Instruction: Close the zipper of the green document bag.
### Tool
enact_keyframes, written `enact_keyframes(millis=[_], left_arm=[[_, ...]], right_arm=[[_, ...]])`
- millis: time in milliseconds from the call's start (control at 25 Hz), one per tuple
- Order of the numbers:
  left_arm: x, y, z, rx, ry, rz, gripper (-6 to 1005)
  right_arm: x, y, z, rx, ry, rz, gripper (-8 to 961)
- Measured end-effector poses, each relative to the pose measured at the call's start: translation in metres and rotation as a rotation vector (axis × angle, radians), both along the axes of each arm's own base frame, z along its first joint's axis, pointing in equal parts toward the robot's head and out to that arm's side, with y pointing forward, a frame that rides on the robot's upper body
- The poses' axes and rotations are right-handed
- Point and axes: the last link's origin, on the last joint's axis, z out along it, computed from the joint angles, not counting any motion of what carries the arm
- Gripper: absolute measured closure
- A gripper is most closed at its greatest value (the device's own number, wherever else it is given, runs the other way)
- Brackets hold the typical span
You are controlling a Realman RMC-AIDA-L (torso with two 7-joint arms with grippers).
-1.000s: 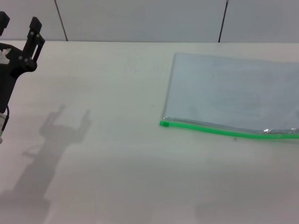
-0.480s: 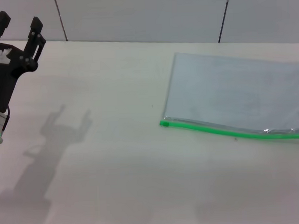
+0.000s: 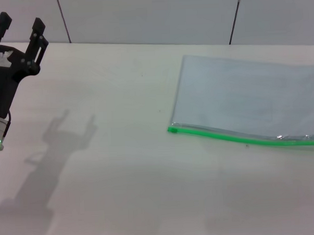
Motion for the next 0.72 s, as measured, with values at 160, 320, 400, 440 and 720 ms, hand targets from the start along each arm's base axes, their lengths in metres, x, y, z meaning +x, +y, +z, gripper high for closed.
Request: enact_keyframes(millis=[160,320,400,440,720], left_arm=[[-0.0001,-0.0001,-0.0001,0.000,0.000,0.001,321],[-0.0003,-0.0004,-0.0004,-0.001,-0.001,0.002,321],[-0.0003,-0.0004,-0.0005,-0.002,-0.002,0.002,321],[-0.0004,-0.0004,-0.0005,-0.002,-0.002,0.002,321],[0.0000,-0.0001,-0.0007,-0.006,-0.006,0.000,321]], right_arm=[[-0.0004,-0.0003,-0.0007,-0.003,-0.001,0.003,69],[-0.0006,-0.0008,-0.0010,-0.005,-0.001,0.005,69],[-0.0007,-0.0014,-0.0011,-0.006,0.005,0.008,69],[-0.0007,-0.0019,-0.0009,-0.005,0.009,0.010,69],[-0.0004,-0.0061,0.0004,0.005,0.019,0.019,69]])
